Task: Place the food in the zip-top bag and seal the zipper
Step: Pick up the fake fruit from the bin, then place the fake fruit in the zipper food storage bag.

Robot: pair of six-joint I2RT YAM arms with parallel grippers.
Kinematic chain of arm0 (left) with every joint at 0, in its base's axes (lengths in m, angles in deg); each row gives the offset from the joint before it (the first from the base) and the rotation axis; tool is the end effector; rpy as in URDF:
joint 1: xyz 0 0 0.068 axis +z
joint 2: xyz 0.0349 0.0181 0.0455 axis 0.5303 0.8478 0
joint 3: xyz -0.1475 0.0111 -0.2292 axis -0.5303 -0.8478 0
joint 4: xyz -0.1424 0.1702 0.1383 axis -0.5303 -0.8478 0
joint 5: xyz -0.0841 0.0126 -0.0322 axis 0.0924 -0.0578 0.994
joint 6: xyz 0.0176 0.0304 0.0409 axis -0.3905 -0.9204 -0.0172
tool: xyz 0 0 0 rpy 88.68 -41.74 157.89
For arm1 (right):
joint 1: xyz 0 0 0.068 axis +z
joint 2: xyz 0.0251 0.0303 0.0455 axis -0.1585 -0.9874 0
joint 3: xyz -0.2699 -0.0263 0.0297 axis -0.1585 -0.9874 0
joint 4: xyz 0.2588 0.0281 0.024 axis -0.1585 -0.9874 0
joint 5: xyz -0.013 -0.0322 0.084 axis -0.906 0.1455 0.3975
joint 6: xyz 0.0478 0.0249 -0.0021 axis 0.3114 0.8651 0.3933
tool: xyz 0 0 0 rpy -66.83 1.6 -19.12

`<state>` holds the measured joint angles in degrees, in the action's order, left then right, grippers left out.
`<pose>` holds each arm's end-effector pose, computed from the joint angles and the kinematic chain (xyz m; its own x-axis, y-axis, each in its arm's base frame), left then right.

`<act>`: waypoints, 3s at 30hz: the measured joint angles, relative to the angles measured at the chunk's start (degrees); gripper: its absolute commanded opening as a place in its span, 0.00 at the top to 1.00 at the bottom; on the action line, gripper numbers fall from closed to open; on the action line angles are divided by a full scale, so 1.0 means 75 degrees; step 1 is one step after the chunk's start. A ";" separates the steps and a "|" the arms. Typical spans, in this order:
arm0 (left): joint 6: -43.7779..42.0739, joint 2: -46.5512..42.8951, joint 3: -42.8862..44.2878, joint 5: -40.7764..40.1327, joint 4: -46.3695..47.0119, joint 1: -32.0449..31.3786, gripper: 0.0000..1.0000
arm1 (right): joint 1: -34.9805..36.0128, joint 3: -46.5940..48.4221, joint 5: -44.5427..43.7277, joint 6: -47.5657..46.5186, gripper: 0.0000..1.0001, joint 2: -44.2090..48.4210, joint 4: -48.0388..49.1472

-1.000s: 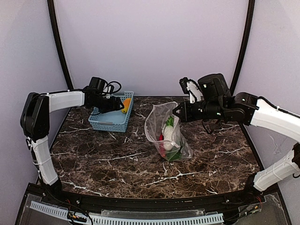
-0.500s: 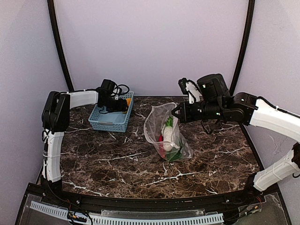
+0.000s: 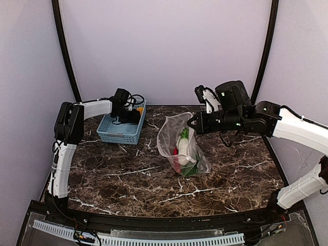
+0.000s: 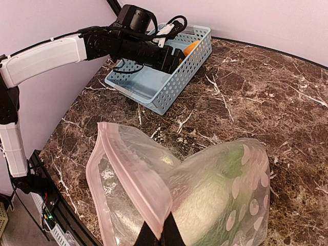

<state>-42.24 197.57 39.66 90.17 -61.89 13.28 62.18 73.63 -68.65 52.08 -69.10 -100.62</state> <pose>0.5068 -0.1782 0.1651 -0.7558 0.0364 -0.6538 0.2694 0.9273 -0.2598 0.1809 0.2366 0.3589 -0.6203 -0.0406 -0.7833 -0.5304 0.7574 0.3807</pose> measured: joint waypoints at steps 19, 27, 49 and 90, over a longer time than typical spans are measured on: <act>-0.0557 -0.0481 -0.0490 -0.0335 0.0041 0.0000 0.65 | -0.0029 0.0000 -0.0006 0.0023 1.00 0.0000 0.0000; -0.0286 -0.2748 -0.2652 -0.0749 0.1268 0.0000 0.65 | -0.0035 0.0000 -0.0015 0.0020 1.00 0.0003 0.0000; 0.1110 -0.9311 -0.7592 -0.0166 0.1513 -0.1839 0.67 | -0.0044 -0.0093 -0.0026 -0.0038 1.00 0.0012 0.0189; 0.3465 -0.7656 -0.5199 0.1842 -0.1594 -0.4890 0.71 | 0.0391 -0.0096 0.0172 -0.0099 1.00 -0.0344 0.0460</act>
<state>-16.26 140.15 0.66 103.98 -73.85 -23.40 65.11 72.91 -67.36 51.34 -71.68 -97.17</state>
